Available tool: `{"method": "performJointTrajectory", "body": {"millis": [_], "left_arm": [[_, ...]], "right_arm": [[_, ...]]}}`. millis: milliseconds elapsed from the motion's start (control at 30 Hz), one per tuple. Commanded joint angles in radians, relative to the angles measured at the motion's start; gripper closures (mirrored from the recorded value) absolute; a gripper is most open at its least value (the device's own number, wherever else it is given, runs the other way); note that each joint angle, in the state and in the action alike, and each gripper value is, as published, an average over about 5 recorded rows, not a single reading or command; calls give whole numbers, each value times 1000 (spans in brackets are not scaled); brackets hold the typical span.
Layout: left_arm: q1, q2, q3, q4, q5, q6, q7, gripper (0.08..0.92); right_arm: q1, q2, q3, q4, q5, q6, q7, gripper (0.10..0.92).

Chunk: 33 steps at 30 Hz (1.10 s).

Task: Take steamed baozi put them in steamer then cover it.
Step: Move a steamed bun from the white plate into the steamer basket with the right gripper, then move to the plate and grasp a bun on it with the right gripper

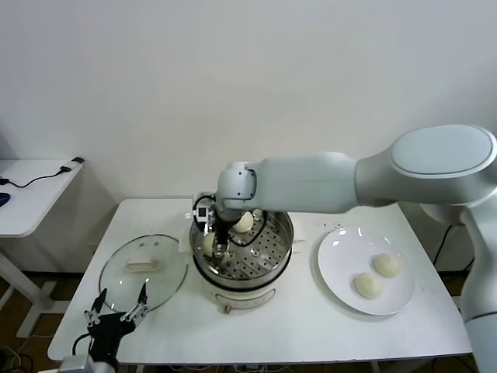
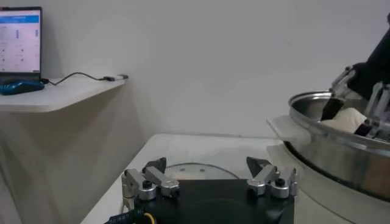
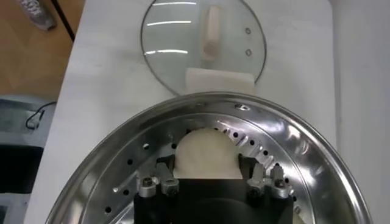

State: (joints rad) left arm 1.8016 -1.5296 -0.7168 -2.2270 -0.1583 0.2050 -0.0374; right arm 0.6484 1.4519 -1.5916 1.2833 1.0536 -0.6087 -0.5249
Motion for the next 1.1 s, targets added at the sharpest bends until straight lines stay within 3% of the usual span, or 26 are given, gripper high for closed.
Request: {"method": "performJointTrajectory", "body": {"millis": [33, 133, 267, 467, 633, 867, 1100], "left_arm": [[0, 1, 0, 0, 0, -1, -1, 177], [0, 1, 0, 0, 3, -3, -1, 177], [2, 1, 1, 0, 12, -6, -1, 177], [0, 5, -3, 0, 15, -11, -1, 177], [-10, 8, -11, 0, 9, -8, -2, 177], [-22, 6, -13, 0, 9, -1, -2, 177], [-21, -1, -12, 0, 19, 2, -2, 177]], "right_arm": [[12, -1, 2, -12, -26, 9, -1, 272], [97, -53, -23, 19, -39, 53, -75, 218], [253, -169, -83, 77, -43, 167, -216, 204], [455, -473, -214, 194, -83, 278, -382, 203], [544, -725, -429, 311, -232, 327, -423, 203], [330, -947, -426, 311, -435, 330, -373, 203], [40, -999, -205, 233, -544, 328, -366, 203]]}}
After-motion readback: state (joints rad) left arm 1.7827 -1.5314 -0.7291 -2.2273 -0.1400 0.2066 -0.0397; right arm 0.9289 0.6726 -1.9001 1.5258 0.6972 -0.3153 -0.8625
